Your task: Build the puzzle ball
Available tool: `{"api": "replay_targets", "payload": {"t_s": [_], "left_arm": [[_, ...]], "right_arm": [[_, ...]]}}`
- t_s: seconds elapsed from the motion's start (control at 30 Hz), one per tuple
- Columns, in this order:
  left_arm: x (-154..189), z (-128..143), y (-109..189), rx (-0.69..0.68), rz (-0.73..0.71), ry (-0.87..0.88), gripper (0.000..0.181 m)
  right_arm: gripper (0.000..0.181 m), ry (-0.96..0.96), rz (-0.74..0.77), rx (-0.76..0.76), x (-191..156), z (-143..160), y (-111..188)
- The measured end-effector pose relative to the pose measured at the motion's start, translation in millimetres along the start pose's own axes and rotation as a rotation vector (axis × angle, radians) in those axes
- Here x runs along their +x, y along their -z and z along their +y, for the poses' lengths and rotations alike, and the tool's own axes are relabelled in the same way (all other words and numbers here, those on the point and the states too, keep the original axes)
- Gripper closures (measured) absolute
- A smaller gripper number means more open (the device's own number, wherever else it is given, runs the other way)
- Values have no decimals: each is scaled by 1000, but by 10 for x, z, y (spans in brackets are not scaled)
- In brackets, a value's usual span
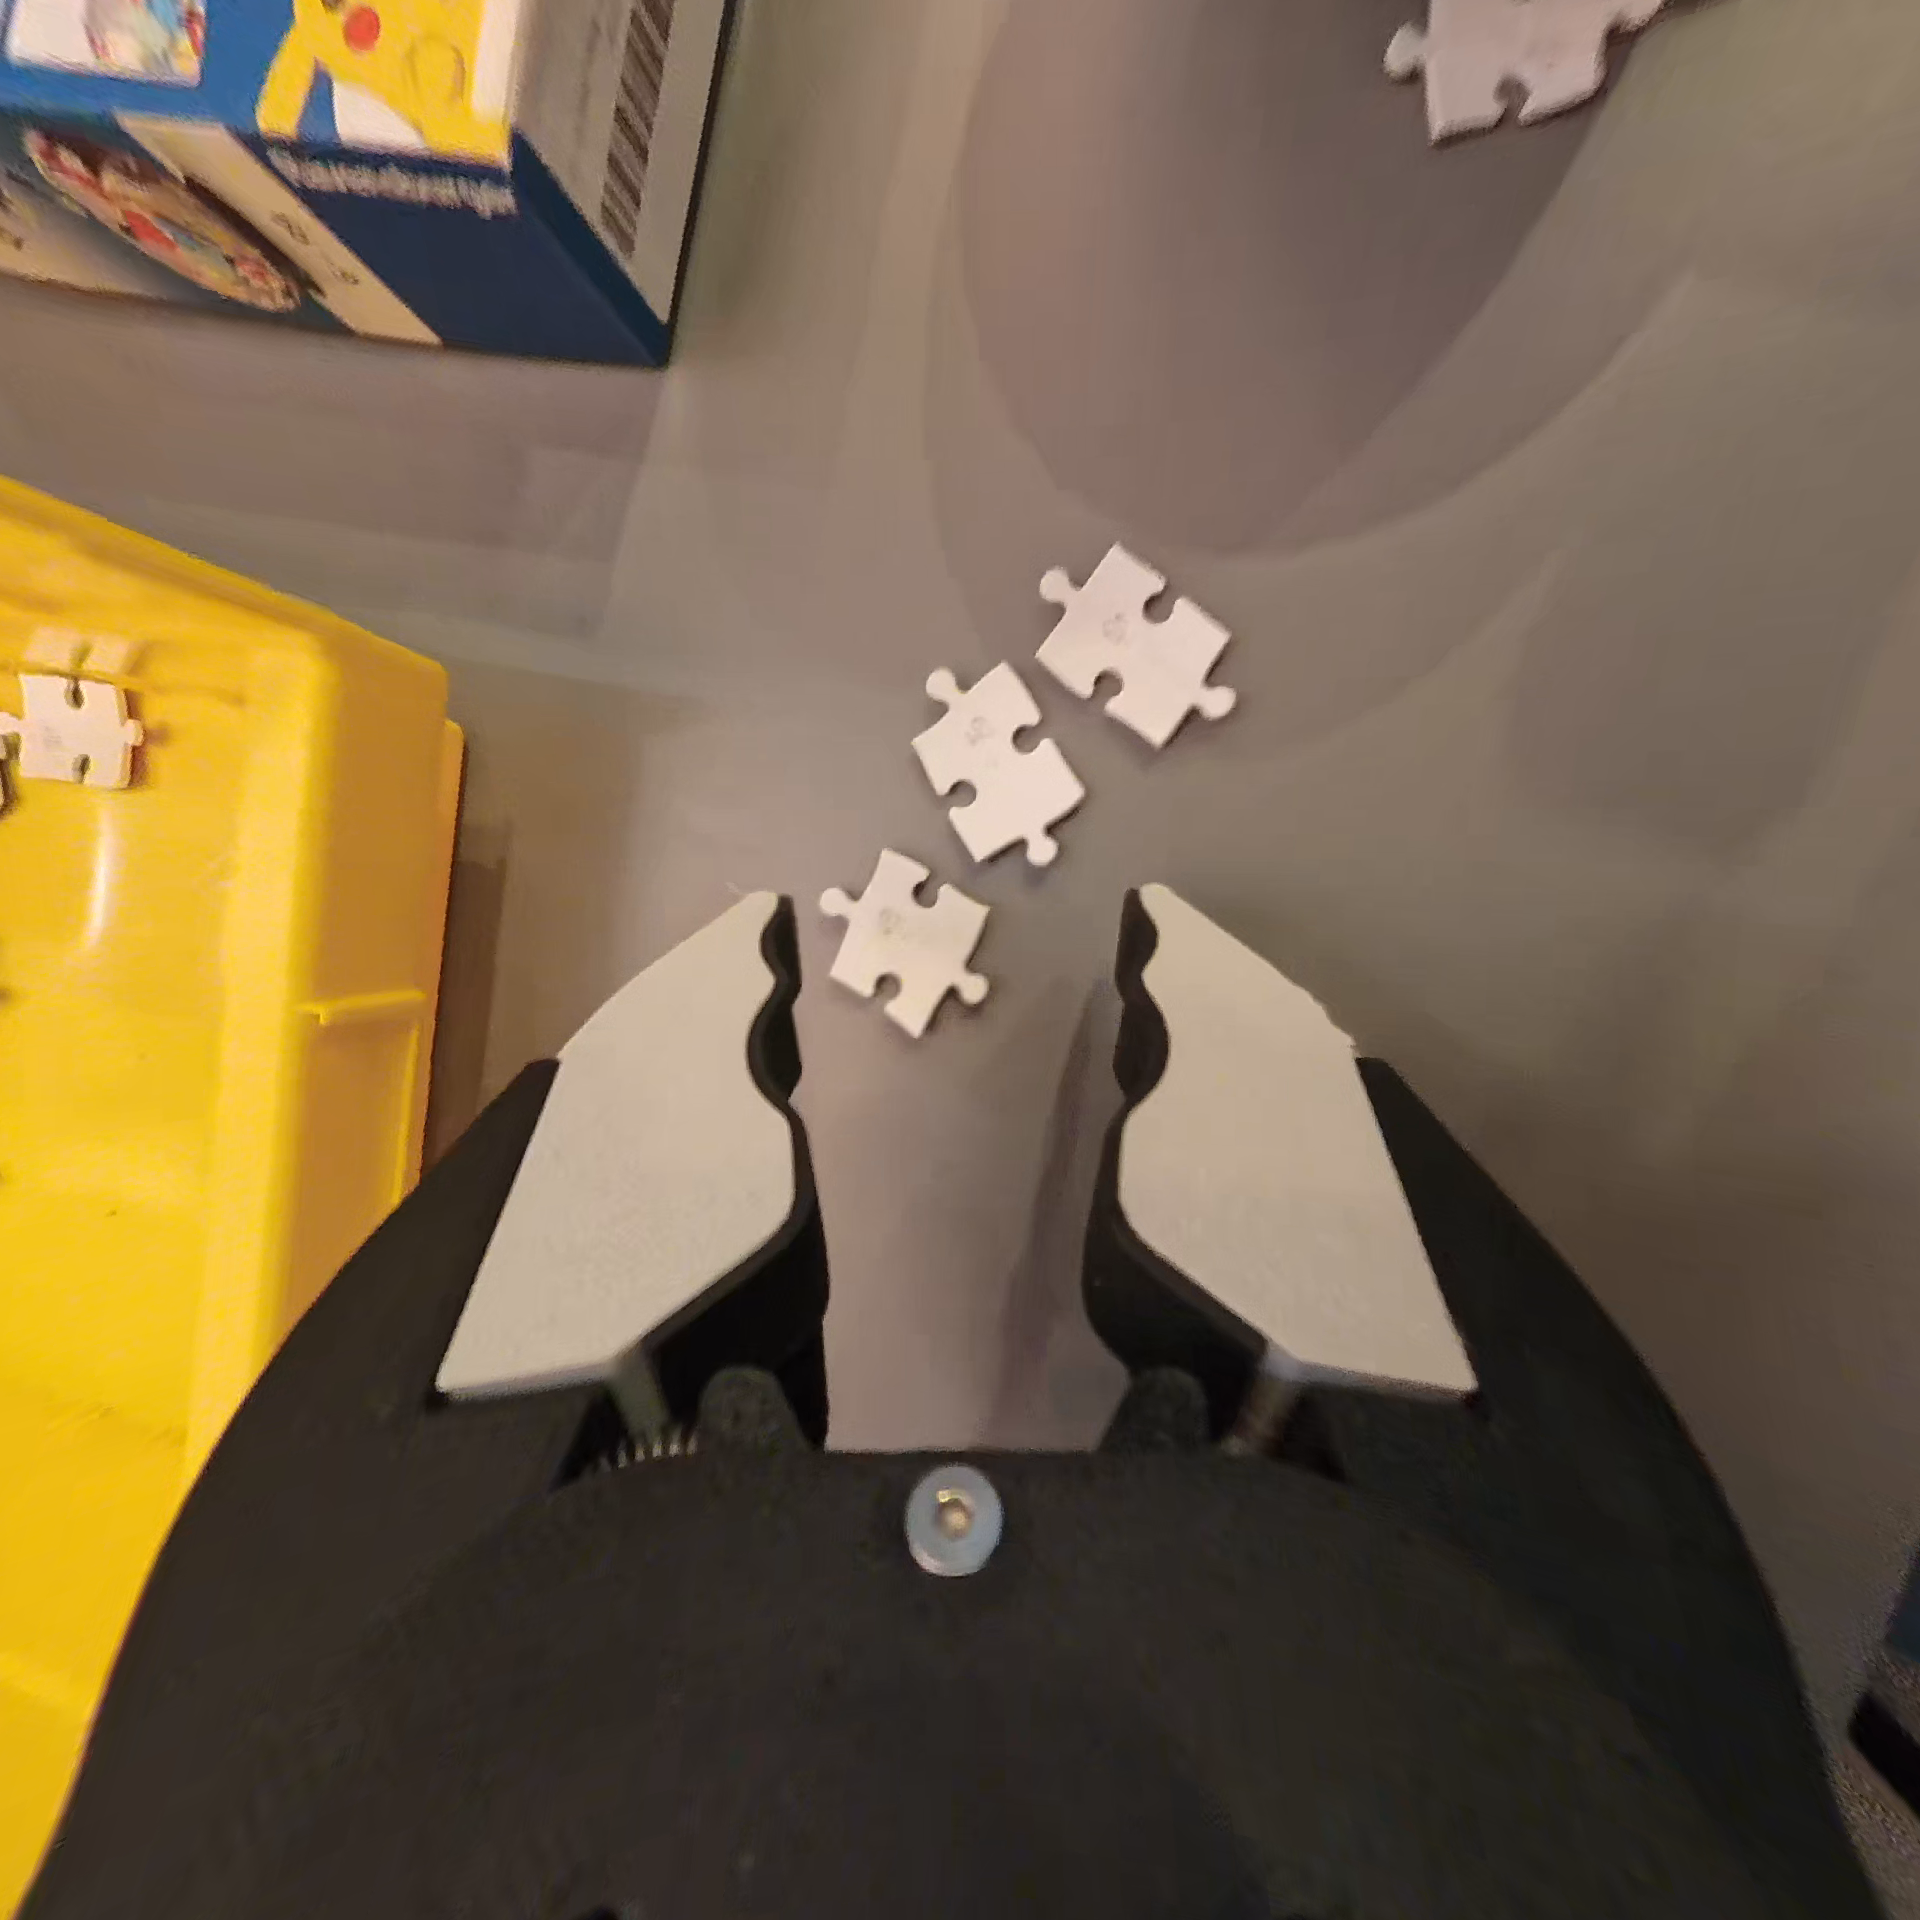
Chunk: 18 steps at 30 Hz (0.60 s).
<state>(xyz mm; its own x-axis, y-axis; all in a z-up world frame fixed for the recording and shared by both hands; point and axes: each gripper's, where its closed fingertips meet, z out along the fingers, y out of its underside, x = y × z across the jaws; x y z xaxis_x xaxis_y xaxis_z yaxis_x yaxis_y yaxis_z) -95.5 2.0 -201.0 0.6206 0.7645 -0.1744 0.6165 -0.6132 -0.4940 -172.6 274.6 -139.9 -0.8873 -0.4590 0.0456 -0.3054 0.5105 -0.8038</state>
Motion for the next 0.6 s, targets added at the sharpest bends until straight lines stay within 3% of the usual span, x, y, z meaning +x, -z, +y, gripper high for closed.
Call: {"api": "replay_targets", "payload": {"t_s": [0.13, 0.3, 0.6], "left_arm": [[-81, 134, -68, -27, 47, 38, 129], [-47, 123, -133, 5, 144, 75, 153], [15, 123, -87, 56, 120, 103, 155]], "right_arm": [[134, -17, -2, -6, 9, 10, 0], [134, -29, 5, -10, 41, 24, 11], [134, -69, 38, 28, 99, 29, 175]]}}
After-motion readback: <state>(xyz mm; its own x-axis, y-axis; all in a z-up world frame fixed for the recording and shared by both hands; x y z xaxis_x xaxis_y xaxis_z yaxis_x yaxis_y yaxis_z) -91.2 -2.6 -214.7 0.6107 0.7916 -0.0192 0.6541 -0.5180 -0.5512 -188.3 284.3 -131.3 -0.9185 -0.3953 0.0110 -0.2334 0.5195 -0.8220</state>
